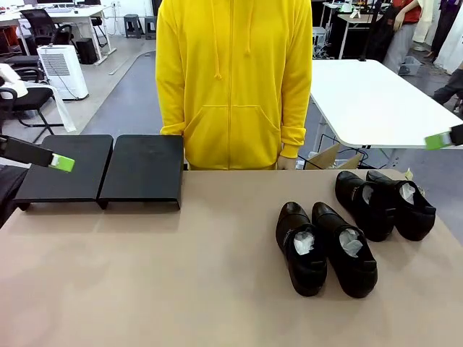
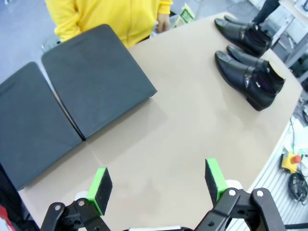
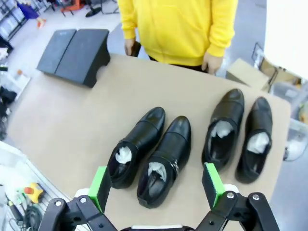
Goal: Organize the shoes by placing them on the stand.
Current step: Pick up one Shoe and place it in the middle of the table.
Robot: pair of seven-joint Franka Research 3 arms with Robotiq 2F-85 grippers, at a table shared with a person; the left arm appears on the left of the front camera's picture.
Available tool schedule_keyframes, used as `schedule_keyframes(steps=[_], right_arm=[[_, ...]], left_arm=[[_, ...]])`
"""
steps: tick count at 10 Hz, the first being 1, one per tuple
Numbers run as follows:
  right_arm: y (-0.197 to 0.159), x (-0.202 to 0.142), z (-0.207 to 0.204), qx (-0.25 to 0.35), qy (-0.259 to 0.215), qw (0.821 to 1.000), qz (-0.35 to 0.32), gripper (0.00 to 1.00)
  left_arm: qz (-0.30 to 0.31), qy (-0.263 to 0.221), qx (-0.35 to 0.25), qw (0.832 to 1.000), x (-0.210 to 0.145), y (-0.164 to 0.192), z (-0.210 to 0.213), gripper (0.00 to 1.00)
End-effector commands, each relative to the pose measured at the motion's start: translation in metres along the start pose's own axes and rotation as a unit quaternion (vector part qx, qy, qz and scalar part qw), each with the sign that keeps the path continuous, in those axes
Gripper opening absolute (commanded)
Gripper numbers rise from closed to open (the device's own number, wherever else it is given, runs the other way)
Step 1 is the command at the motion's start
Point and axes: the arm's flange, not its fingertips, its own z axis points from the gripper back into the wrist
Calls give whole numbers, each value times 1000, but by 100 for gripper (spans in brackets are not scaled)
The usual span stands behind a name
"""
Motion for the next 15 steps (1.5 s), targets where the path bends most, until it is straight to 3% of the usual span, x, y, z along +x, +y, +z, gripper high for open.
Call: schedule_keyframes(steps=[1, 8, 9, 10, 15], right_arm=[[-19, -45, 4, 28, -20, 999, -19, 100], [-32, -46, -4, 52, -9, 998, -40, 100], [-30, -40, -11, 51, -45, 996, -54, 100], [-41, -20, 8, 39, -2, 998, -51, 100], [-41, -20, 8, 39, -2, 998, -51, 100]], left_arm=[[-1, -12, -10, 1000, -4, 6, 5, 100], [14, -13, -15, 1000, -2, 15, 7, 100], [30, -14, -16, 999, 2, 20, -4, 100], [18, -7, -5, 1000, -4, 8, 6, 100], [18, -7, -5, 1000, -4, 8, 6, 100]])
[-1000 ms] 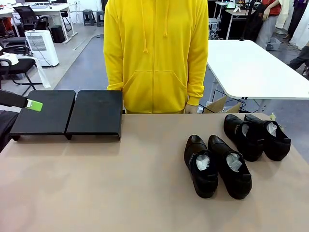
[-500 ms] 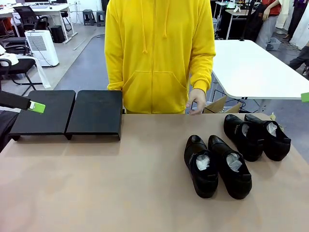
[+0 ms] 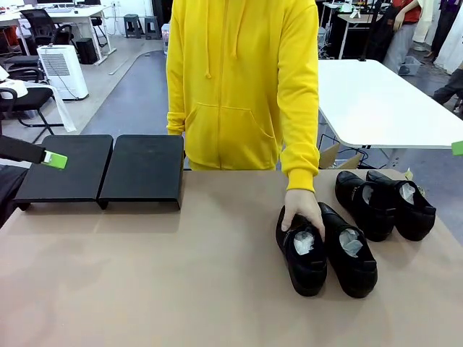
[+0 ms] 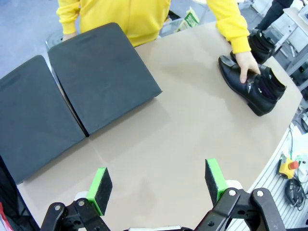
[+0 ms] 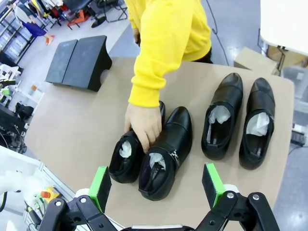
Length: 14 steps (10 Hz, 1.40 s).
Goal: Organize the shoes by placing them on the stand.
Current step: Pick up one Shoe and place it in the middle of the table.
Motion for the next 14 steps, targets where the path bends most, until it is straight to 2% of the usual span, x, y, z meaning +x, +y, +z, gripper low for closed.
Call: schedule_keyframes(steps=[1, 7, 9, 11, 14], right_arm=[[-1, 0, 0, 5, 1, 1000, 6, 100], [0, 0, 0, -1, 1, 1000, 0, 100], [-6, 34, -14, -41, 24, 999, -27, 100], [-25, 75, -49, -97, 70, 991, -61, 100], [-59, 94, -100, -194, 120, 968, -109, 100]], left_arm=[[-4, -3, -7, 1000, -2, 0, 1, 100], [-4, -3, -7, 1000, -2, 0, 1, 100], [-4, -3, -7, 1000, -2, 0, 1, 100], [-4, -3, -7, 1000, -2, 0, 1, 100], [-4, -3, -7, 1000, -2, 0, 1, 100]])
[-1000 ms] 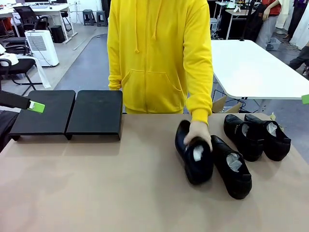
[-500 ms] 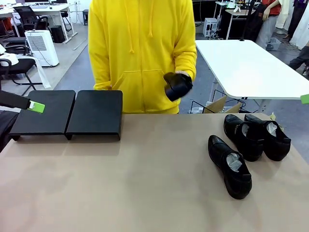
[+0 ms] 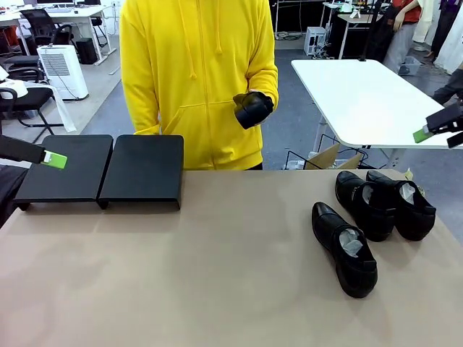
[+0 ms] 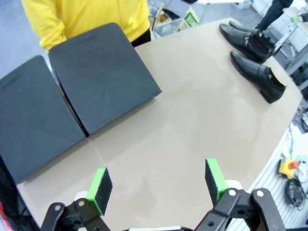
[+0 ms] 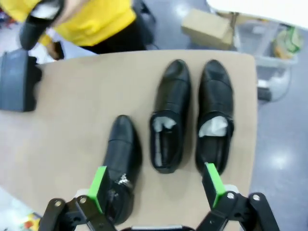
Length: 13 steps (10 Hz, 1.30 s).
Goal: Organize the shoes by placing them on the stand.
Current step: Pick up one Shoe and place it in the middle of the table.
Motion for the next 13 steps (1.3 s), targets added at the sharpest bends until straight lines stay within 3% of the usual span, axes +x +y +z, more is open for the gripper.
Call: schedule_keyframes(steps=[1, 3, 4, 7, 9, 11, 13], right_arm=[[-4, 16, -27, -71, 36, 996, -28, 100], [-18, 15, -70, -68, 61, 995, -47, 100], [-19, 13, -68, -59, 39, 997, -43, 100], [-25, 6, -78, -62, 59, 996, -35, 100], [-5, 14, -77, -105, 107, 989, 8, 100], [-1, 41, -98, -99, 169, 980, 24, 100], [-9, 52, -119, -100, 198, 975, 11, 100]], left_arm=[[-4, -3, -6, 1000, -2, 0, 0, 100], [-4, -3, -6, 1000, -2, 0, 0, 100], [-4, -3, -6, 1000, -2, 0, 0, 100], [-4, -3, -6, 1000, -2, 0, 0, 100], [-4, -3, -6, 1000, -2, 0, 0, 100], [-4, -3, -6, 1000, -2, 0, 0, 100], [-4, -3, -6, 1000, -2, 0, 0, 100]])
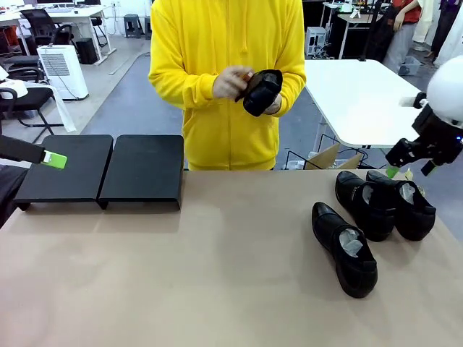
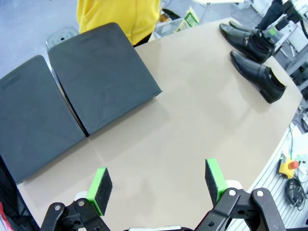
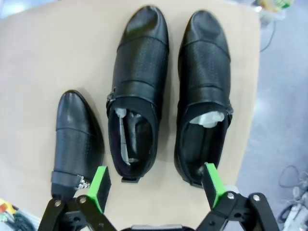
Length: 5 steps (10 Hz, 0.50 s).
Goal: Organize the shoes by placing them on the stand.
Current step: Pick up one Shoe and place it in the middle of the table.
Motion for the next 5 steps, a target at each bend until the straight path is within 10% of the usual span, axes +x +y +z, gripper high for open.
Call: schedule_keyframes(steps=[1, 3, 5], right_arm=[[-10, 21, -7, 3, 32, 999, -13, 97], [-14, 21, -12, 13, 34, 999, -22, 58], [-10, 22, -17, -4, 25, 999, -34, 58]], left_arm=[[-4, -3, -7, 1000, -2, 0, 0, 100], [-4, -3, -7, 1000, -2, 0, 0, 100], [-4, -3, -7, 1000, -2, 0, 0, 100]])
